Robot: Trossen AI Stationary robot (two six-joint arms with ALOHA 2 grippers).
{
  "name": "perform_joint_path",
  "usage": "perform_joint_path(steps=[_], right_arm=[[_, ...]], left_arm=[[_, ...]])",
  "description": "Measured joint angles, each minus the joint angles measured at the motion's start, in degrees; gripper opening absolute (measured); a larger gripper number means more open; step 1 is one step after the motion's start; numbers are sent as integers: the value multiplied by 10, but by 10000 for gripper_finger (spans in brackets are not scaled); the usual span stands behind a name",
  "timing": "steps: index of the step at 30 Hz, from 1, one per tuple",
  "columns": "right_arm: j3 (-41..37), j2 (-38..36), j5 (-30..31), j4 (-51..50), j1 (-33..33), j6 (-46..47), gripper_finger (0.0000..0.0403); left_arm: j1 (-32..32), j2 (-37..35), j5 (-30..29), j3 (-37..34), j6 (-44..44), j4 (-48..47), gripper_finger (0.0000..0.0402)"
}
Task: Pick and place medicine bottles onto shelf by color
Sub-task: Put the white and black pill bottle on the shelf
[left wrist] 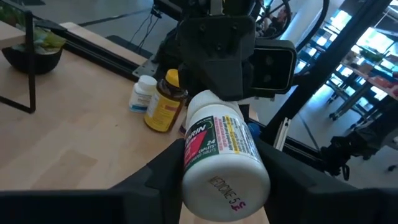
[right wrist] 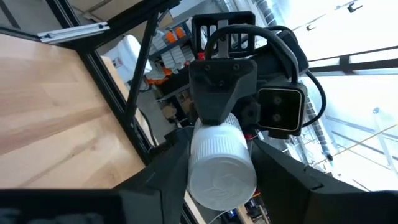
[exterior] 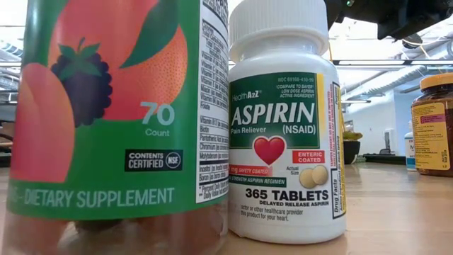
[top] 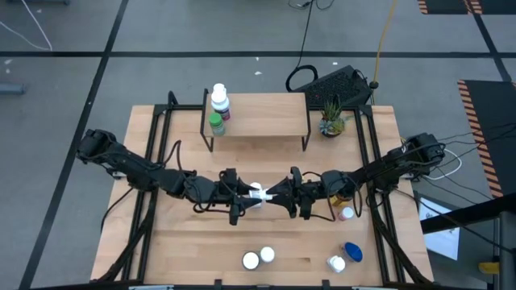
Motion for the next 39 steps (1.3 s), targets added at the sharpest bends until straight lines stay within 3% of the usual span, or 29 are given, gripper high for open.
perform_joint_path(steps=[7,14,20,25,28,32,39], right_arm=[[0,-1,18,-3,-1,9,140],[2,-34,45,-64,-2,63,143],[32,-95,91,-207,-6,156,140],[81,-150,97,-376,-33,309,141],[116,-169,94,-490,-62,423,141],[132,-176,54,-566,-106,547,141],[132,-166,-129,-598,-177,663,141]], left_arm=[[0,0,-6,0,36,-1,181],[0,0,-35,0,178,-19,183],[0,0,-96,0,300,-20,184],[0,1,-224,0,378,-54,184],[8,15,-241,0,384,-74,192],[15,51,-240,0,402,-39,227],[29,131,-253,0,479,83,293]])
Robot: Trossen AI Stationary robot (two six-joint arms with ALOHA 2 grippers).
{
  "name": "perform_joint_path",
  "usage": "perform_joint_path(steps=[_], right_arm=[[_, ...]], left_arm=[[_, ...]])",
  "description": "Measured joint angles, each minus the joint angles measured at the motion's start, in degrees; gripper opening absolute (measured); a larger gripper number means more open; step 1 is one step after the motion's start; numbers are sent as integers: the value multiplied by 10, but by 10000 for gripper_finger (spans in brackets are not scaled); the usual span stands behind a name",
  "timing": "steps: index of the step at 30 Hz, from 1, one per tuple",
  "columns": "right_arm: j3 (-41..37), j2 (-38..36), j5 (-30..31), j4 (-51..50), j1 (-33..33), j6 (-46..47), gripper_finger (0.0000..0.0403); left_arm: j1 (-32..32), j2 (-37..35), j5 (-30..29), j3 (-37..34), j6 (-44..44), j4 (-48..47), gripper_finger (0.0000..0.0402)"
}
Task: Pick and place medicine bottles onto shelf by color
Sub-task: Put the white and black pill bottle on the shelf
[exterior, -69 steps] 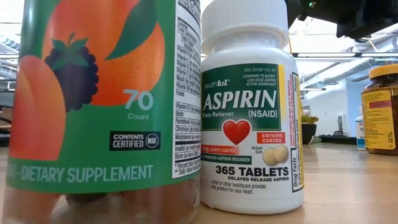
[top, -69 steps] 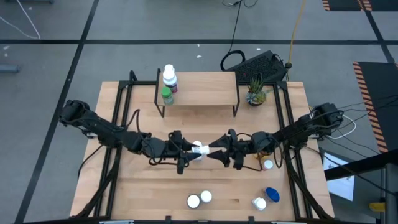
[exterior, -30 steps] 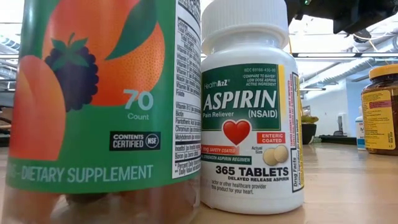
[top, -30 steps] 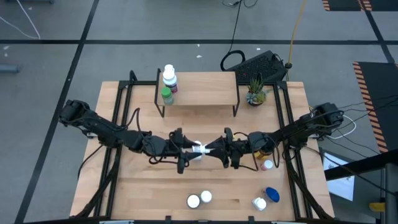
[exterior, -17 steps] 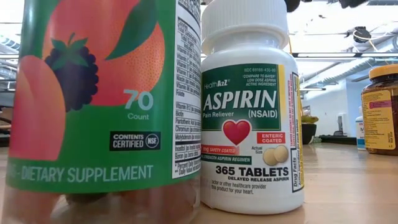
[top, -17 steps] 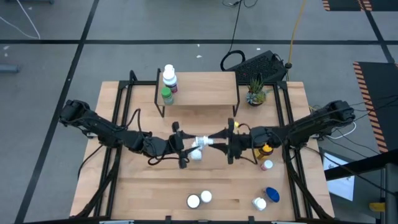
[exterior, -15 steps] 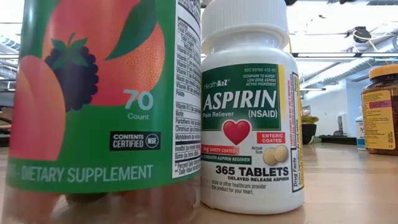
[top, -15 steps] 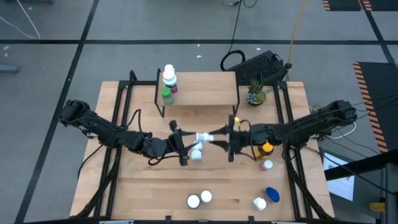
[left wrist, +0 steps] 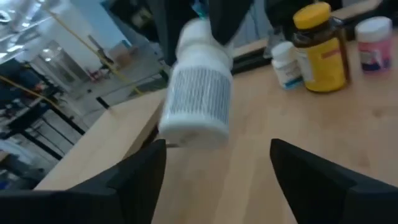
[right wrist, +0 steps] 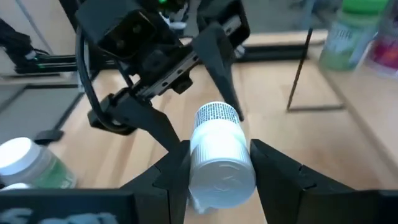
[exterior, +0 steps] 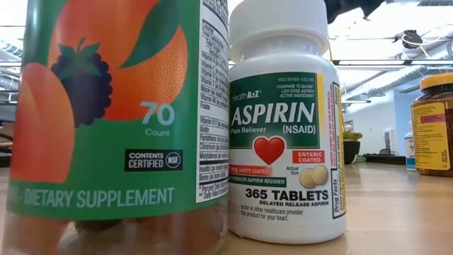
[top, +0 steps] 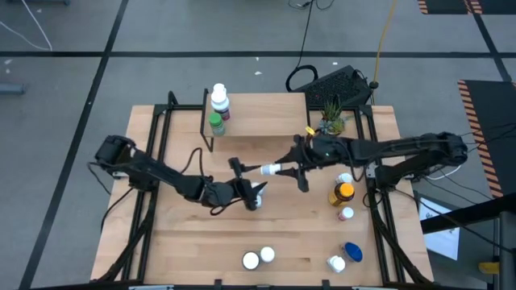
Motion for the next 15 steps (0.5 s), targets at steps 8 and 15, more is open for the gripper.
perform_joint_path(steps=[8,15], right_arm=[[-3,0,-23,-14,-27,28,141],[-3,16,-31,9,-28,28,141]], left_arm=[[23,15,-2,0,13,65,271],[27,15,35,0,80,73,214]])
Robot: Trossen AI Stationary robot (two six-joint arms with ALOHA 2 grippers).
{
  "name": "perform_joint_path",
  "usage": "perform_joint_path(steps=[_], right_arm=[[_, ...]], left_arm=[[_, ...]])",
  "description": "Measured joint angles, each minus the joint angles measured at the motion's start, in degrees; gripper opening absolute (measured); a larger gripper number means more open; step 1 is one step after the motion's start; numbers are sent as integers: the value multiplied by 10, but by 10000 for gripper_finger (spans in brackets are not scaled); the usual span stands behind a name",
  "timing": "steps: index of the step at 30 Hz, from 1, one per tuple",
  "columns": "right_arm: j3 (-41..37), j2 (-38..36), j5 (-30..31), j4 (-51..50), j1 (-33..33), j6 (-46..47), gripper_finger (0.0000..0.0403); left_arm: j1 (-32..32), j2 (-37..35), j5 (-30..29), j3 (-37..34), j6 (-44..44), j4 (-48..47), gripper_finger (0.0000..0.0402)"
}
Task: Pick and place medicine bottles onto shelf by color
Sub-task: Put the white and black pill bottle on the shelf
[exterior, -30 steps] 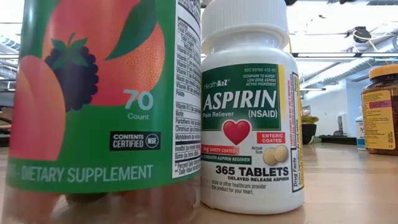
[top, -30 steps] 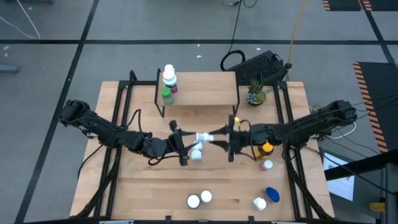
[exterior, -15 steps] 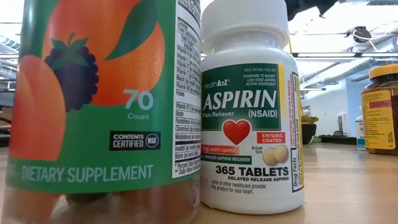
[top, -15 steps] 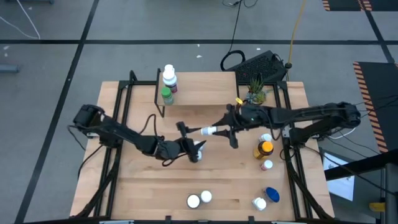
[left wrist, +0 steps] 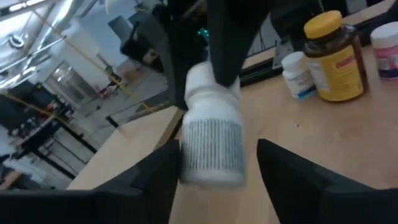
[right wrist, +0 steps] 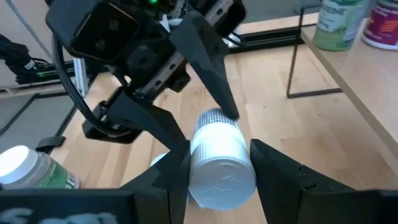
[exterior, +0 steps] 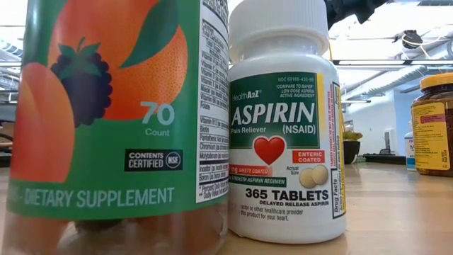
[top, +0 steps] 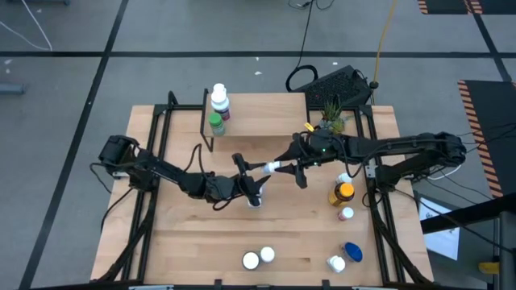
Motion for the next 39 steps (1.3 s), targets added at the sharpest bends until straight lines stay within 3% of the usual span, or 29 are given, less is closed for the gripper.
perform_joint_path(steps=[4,16,21,28,32,39], right_arm=[[0,11,-37,10,-3,2,141],[0,11,-38,22,-3,-1,145],[0,11,-37,34,-3,-22,174],[0,7,-37,41,7,-151,226],[0,2,-39,41,22,-237,242],[0,-4,-43,41,52,-317,247]], left_arm=[[0,0,6,0,6,-6,200],[0,0,-6,0,-32,-24,158],[0,0,-7,0,-70,-14,168],[0,-17,3,0,-144,-25,157],[11,-38,87,0,-212,-46,166],[53,-71,354,0,-328,-68,157]])
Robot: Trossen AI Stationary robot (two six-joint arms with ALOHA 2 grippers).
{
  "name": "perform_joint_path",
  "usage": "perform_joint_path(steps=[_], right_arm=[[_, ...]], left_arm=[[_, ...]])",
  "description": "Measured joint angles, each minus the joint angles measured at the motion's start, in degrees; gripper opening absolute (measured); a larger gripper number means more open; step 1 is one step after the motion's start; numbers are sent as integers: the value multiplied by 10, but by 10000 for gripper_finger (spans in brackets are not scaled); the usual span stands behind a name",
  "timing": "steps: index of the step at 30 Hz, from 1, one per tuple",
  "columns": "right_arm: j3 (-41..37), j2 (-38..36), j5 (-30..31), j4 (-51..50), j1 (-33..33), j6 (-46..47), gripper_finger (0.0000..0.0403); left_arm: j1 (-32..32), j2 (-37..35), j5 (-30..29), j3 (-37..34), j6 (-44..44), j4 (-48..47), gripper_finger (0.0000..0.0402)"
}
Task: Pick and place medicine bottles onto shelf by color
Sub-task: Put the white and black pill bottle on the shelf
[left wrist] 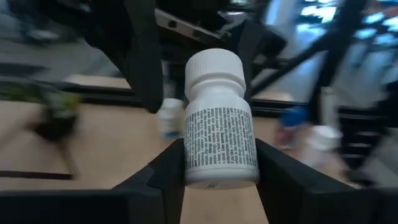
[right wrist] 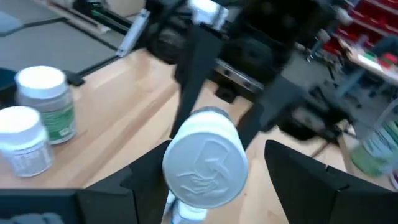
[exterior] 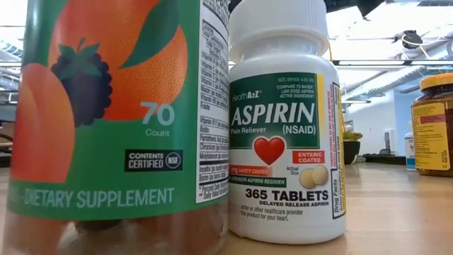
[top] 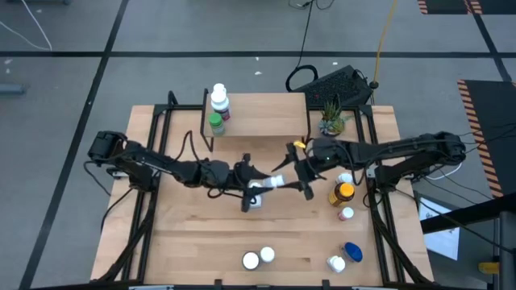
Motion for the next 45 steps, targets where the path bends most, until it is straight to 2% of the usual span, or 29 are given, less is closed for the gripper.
perform_joint_path(steps=[3,8,13,22,30,34,37,40,45], right_arm=[[0,0,1,-2,17,-19,247],[0,0,6,-1,41,-56,247],[0,-2,6,0,57,-88,247],[0,-2,9,11,73,-104,203],[0,-2,8,26,75,-102,190],[0,-2,9,28,75,-94,188],[0,-2,9,27,75,-91,169],[0,-2,9,26,75,-91,143],[0,-3,24,25,73,-89,139]], left_arm=[[12,1,64,0,-30,-1,158],[17,1,114,0,-51,1,173],[13,1,161,0,-51,38,157],[14,1,152,0,-62,32,179],[22,1,150,0,-79,19,157],[25,1,150,0,-82,18,175],[25,1,150,0,-82,18,185],[25,1,150,0,-83,19,179],[25,2,148,-1,-84,20,160]])
